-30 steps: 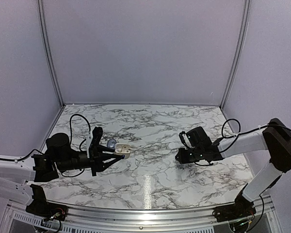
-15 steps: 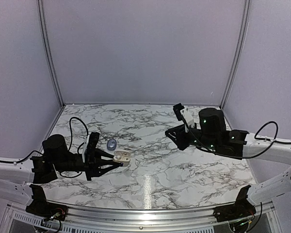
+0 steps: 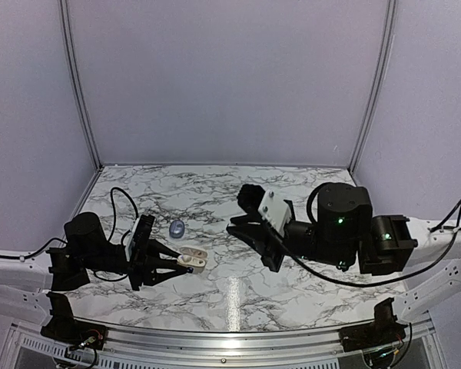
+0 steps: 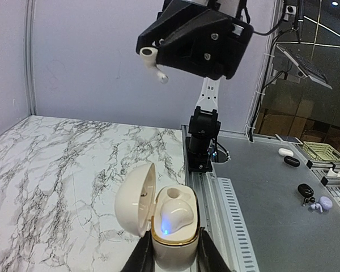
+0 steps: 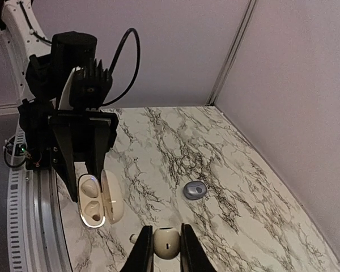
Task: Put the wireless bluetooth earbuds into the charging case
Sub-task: Insert the right earbud into the right side groove of the charging case.
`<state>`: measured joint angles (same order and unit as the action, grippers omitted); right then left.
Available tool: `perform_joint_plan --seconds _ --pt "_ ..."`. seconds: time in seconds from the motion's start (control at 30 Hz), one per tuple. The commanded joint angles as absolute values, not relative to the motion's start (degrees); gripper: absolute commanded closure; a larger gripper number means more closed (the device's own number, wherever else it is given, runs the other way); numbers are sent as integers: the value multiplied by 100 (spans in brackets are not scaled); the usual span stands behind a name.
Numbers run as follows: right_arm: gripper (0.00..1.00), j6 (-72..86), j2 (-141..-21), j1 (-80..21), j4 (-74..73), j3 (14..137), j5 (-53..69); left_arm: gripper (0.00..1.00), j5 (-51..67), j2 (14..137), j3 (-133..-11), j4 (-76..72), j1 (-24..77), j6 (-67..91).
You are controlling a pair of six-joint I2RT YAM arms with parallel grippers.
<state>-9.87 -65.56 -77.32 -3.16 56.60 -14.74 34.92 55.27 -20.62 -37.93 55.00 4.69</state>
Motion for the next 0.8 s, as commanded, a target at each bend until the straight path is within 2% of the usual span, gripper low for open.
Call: perform_joint_plan --seconds 0.0,0.3,0.77 --pt "96 -1848 -6949 -8240 -534 5976 -2326 100 3711 5633 -2192 -4034 5467 520" --pt "96 -2123 -7112 -8437 -571 6163 -2348 100 3696 5725 -2230 -4034 5467 643" --pt "95 -2656 -7630 -8753 -612 6367 -3041 100 3714 5889 -2355 -4034 5467 772"
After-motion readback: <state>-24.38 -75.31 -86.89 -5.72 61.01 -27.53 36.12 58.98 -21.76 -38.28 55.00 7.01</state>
